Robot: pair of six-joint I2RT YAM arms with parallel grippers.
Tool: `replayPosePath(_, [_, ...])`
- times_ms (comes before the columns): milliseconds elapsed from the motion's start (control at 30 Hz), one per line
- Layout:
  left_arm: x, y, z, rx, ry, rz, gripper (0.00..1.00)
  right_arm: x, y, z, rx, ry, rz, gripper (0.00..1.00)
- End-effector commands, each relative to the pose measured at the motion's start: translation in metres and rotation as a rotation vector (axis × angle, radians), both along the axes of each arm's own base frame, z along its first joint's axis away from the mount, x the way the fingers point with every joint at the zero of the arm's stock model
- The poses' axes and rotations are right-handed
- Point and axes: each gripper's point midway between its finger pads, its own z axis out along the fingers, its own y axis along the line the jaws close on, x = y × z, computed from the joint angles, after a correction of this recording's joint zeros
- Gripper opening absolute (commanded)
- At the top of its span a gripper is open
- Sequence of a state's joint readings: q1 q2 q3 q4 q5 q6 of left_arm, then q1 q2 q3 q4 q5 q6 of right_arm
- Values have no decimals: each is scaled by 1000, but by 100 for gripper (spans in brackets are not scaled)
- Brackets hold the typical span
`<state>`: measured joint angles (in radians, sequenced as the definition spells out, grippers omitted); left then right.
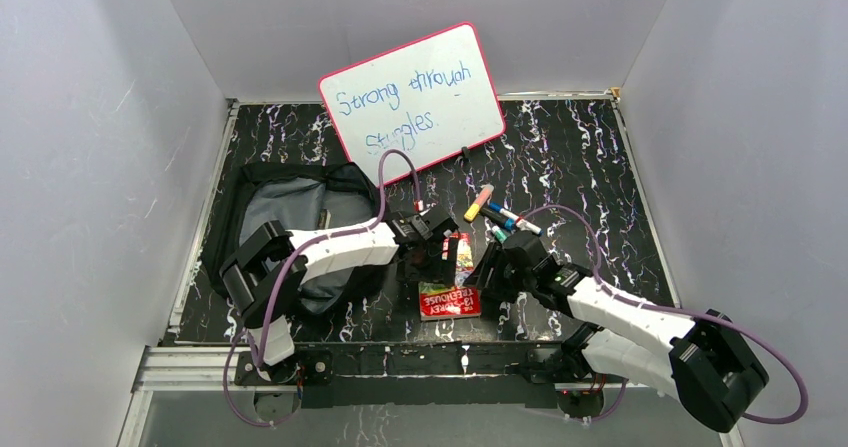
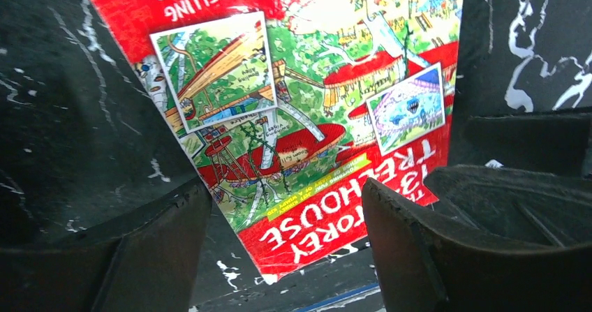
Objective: Pack the student bag
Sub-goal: Pick up the book from the center of the board.
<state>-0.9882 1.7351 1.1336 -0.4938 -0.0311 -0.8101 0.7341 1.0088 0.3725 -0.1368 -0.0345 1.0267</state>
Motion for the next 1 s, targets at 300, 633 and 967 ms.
replayPosePath(300, [-20,-11,3,-45,6,23,75,-20,-19,-10,-56,85,-28,57])
replayPosePath(633, [-40,-12,0,-53,19,23,80,-35,-34,-7,-121,129,-13,66])
replayPosePath(967, [-48,-11,-16,-54,34,38,74,-40,-11,-13,23,140,33,64])
